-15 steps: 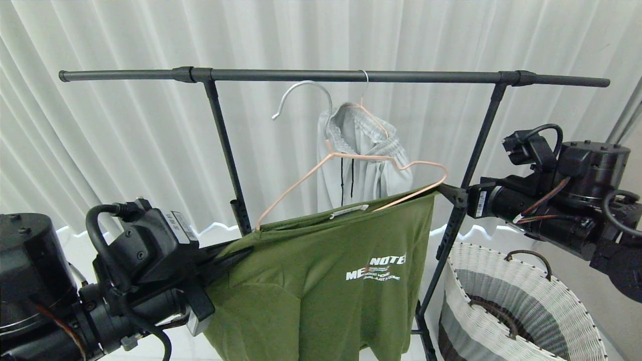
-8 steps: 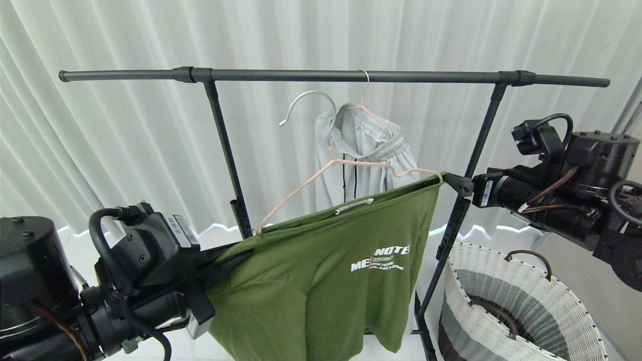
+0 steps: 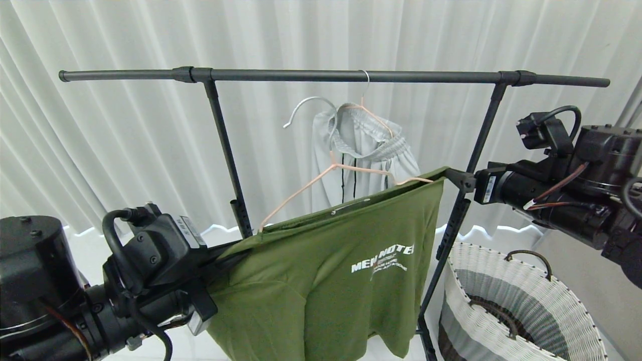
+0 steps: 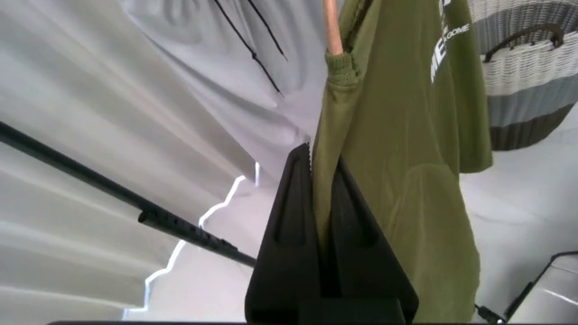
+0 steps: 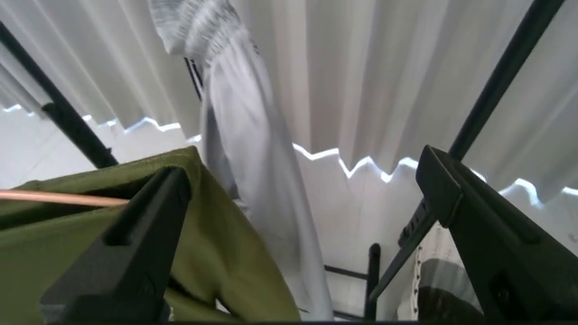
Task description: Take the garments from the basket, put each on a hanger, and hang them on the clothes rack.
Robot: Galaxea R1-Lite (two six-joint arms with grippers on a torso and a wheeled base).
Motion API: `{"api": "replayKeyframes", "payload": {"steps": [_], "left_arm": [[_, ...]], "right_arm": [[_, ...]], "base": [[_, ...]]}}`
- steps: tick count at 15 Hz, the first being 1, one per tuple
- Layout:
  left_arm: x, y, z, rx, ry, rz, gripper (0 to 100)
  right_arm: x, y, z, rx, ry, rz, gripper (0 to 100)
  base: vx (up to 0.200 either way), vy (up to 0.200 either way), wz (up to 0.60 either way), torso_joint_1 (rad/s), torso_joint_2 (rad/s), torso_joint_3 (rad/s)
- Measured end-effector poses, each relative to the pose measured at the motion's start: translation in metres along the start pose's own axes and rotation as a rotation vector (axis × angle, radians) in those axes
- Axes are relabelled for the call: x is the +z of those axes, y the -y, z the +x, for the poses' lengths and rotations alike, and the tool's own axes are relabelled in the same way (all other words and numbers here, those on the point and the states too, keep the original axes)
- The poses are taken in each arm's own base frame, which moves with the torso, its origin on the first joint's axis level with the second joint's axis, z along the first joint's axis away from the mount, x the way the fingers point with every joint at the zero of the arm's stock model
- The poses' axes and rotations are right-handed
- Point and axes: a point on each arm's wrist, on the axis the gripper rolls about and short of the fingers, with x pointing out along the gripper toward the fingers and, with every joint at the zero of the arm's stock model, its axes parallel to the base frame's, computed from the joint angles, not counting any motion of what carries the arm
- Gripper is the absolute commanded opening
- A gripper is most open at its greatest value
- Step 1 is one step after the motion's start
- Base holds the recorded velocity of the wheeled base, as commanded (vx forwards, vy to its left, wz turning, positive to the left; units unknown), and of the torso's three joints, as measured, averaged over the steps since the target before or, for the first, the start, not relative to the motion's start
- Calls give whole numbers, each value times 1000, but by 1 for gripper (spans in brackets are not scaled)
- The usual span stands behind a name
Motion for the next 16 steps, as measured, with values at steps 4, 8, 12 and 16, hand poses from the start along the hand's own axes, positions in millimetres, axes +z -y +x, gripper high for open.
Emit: {"api": "replayKeyframes", "payload": {"steps": [4,8,12,16], "left_arm": [[8,-4,7,-4,25,57,0],[18,-9,17,3,52,88,0],[23,-14,23,34,52,101,0],[37,-16,23,-38,163,108,0]], "right_arm": [[12,-20,-7,70,23,-7,100],[32,-44,-16,151,59,-17,100],[45,-53,-28,187,84,-56,100],[45,-47,-53,187,-25,-93,100]], "base": [[0,0,0,0,0,0],[0,0,0,0,0,0],[0,0,0,0,0,0],[0,0,0,0,0,0]]}}
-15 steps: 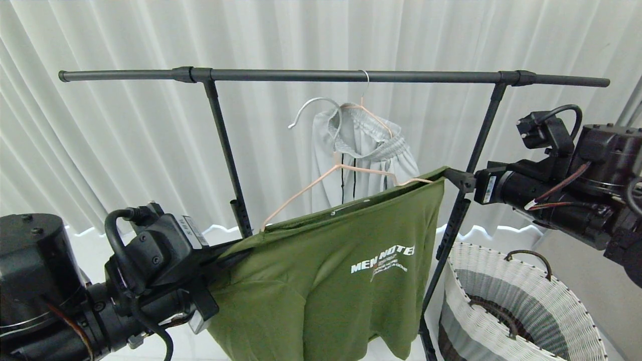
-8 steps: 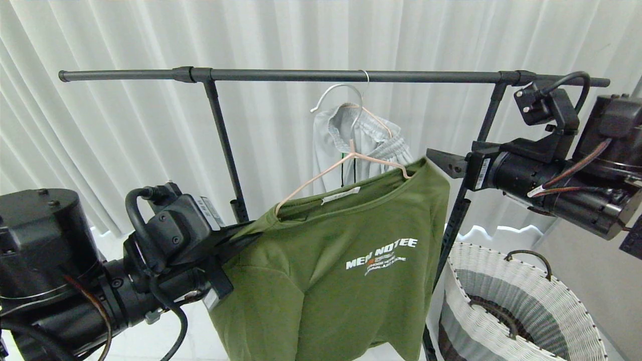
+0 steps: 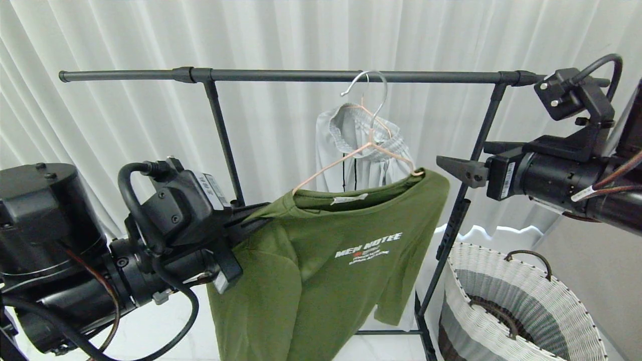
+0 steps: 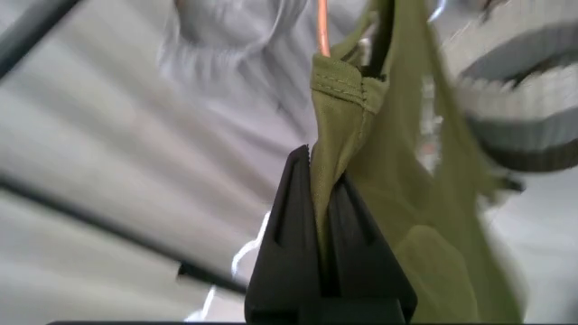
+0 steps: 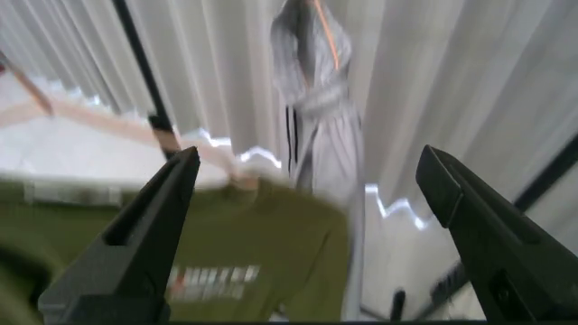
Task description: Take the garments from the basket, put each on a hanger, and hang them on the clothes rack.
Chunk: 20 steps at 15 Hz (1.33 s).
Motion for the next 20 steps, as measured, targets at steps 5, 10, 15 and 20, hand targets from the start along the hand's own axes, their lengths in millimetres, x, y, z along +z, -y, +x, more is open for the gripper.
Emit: {"api": "replayKeyframes", "payload": {"steps": [5,10,15,20], "left_arm": [[7,0,-5,-97,111,14,0],[12,-3,-3,-106,139,23,0],[16,-1,0,-121,157,26,0],[18,3,1,-141,167,37,0]], "right_arm": [[8,10,-28,278,-94,-150,100],[30,6,-12,397,-67,-269,100],[34,-18,13,496,-91,-276,100],[28,-20,25,515,-147,-287,100]], "base": [[0,0,0,0,0,0],[0,0,0,0,0,0],[0,0,0,0,0,0],[0,0,0,0,0,0]]}}
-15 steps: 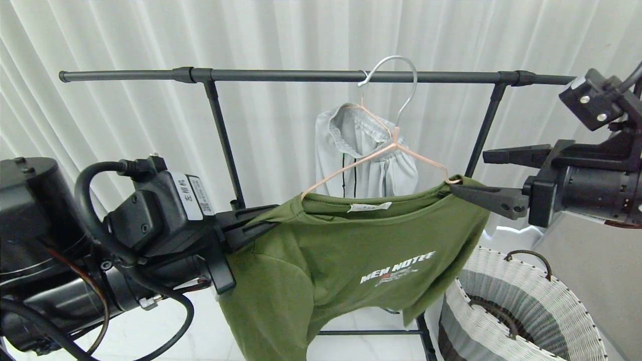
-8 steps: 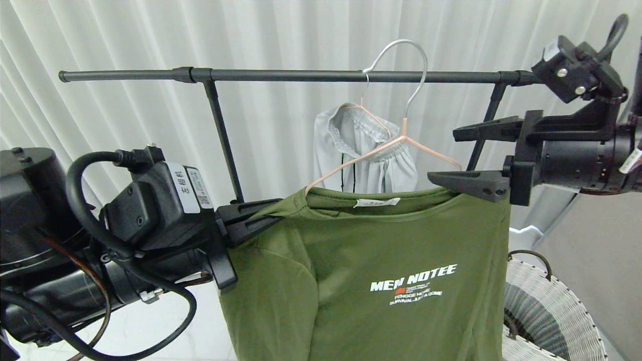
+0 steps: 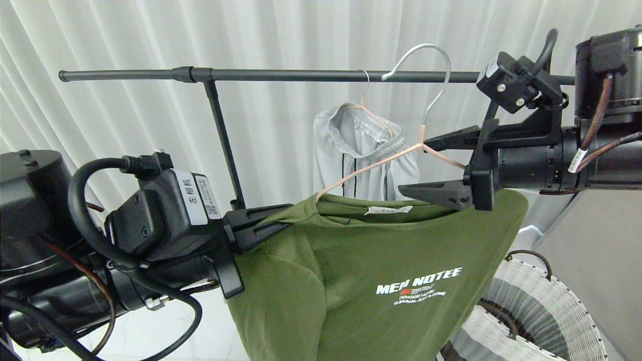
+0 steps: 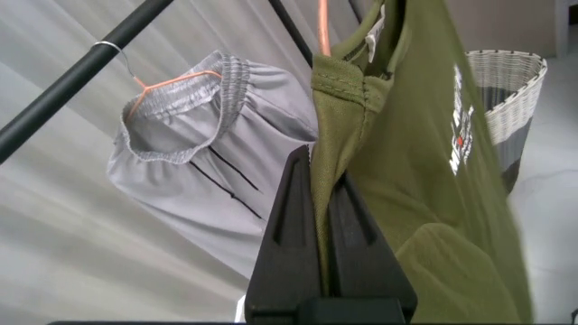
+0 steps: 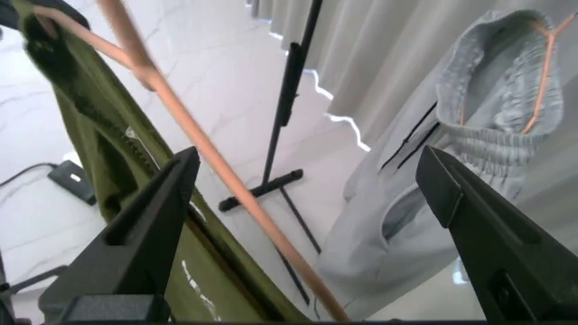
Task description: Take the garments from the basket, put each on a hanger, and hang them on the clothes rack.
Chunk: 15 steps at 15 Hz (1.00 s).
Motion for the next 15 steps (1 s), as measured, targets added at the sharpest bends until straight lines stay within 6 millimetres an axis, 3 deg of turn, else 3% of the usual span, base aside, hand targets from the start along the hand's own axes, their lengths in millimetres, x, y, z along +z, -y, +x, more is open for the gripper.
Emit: {"api": "replayKeyframes", "payload": {"steps": [7,8,15], "left_arm": [[0,1,2,-8,2,6,0],[1,1,2,-8,4,7,0],[-2,0,4,-6,-7,4,0]], "right_arm": [[4,1,-1,54,-21,-10,100],[4,0,-1,68,-27,-17,0],[4,-1,-2,85,-21,-47,0]], "base": [[0,0,0,0,0,0],[0,0,0,0,0,0],[0,0,0,0,0,0]]}}
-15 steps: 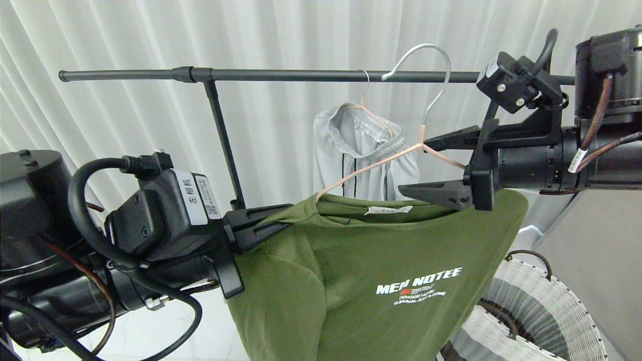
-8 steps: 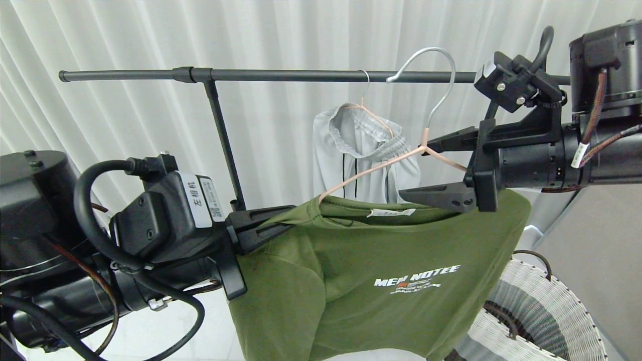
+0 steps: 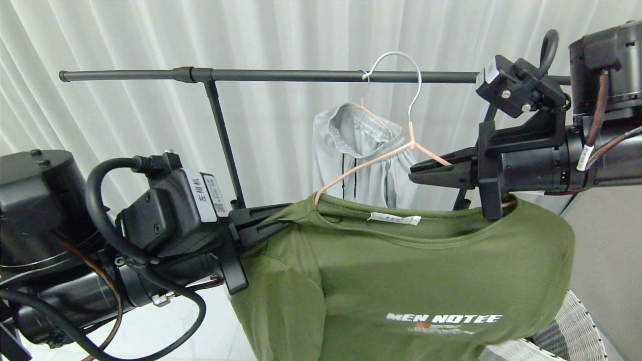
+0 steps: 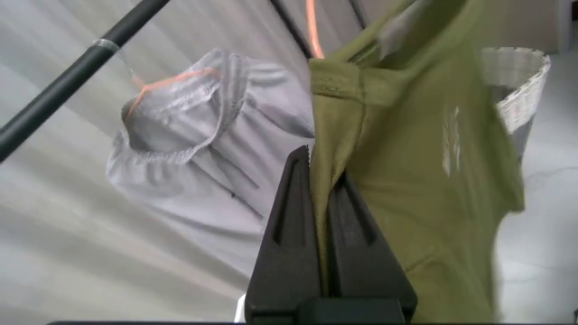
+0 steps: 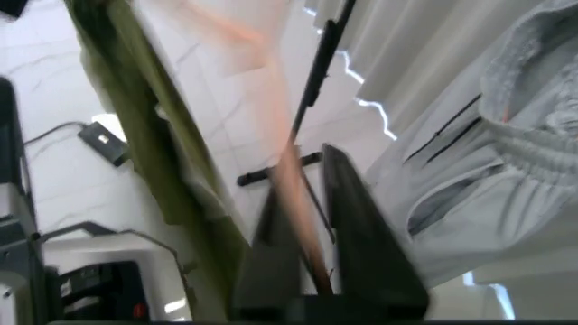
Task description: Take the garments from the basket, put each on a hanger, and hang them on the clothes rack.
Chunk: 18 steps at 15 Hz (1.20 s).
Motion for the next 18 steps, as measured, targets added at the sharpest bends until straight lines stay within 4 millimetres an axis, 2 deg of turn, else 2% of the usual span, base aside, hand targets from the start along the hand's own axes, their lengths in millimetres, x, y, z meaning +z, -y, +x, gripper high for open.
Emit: {"api": "replayKeyframes", "payload": {"steps": [7,9,13,18], "left_arm": [[-12,-8,0,35,-50,-11,0],[-18,-14,0,58,-79,-16,0],[-18,-29,9,103,-80,-2,0],[-20,-32,17,126,-107,42,0]], "right_arm": [[1,-5,-5,39,18,11,0],[-1,-11,-9,69,5,24,0],[3,-22,-17,98,1,22,0],[11,-35,-14,147,20,52,0]], "base": [[0,0,0,0,0,0],[0,0,0,0,0,0],[0,0,0,0,0,0],[0,0,0,0,0,0]]}}
